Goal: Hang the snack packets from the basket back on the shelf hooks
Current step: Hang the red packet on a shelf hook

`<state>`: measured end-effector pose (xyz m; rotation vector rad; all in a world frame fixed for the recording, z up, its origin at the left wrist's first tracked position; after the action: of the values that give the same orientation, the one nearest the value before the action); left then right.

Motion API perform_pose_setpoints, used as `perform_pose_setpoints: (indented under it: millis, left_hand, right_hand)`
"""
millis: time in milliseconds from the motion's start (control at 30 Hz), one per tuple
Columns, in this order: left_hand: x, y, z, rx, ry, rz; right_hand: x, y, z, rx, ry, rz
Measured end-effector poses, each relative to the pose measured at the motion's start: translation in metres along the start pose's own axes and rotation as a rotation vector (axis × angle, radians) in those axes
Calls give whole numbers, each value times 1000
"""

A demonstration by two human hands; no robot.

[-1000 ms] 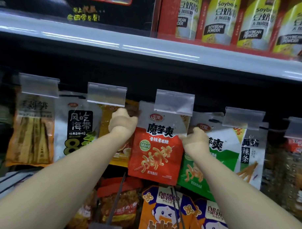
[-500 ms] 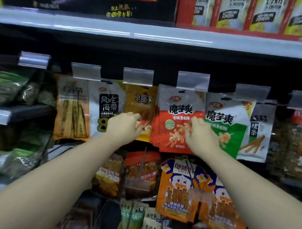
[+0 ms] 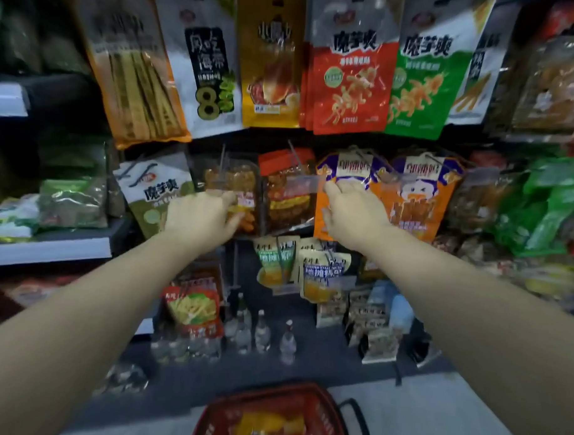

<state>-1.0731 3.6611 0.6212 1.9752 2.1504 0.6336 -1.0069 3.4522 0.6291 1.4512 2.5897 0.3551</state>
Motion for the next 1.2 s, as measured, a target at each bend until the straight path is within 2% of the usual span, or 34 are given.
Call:
perform_pose_setpoints:
  millis: [233, 467, 667, 867, 1133, 1200]
  left_hand:
    - [-11, -81, 104, 252, -103, 6]
    - [-32, -187, 265, 634, -195, -80]
    - [-64, -284, 383, 829, -233, -275]
    - [-103, -372, 500, 1003, -262, -378]
    - [-156, -476, 712, 1355, -379, -502]
    - [-167, -492, 750, 1388, -376, -519]
  right_hand:
    - [32, -54, 104, 242, 17, 2]
    - [47, -119, 267, 598, 23, -68]
    - [55, -160, 393, 774, 38, -110]
    - [67, -200, 533, 876, 86, -130]
    - [74, -261, 753, 1013, 29, -180]
    - [77, -272, 801, 1042, 24, -191]
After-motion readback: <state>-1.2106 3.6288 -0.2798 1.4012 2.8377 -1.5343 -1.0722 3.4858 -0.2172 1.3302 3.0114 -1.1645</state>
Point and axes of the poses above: each hand's wrist, its own y-axis towards the middle knuckle, its own z-axis out of the palm, x = y × z, the point moved 6 cm from there along y, towards the middle knuckle, and after that the axes turned 2 degrees about x, right-handed, at the moved point
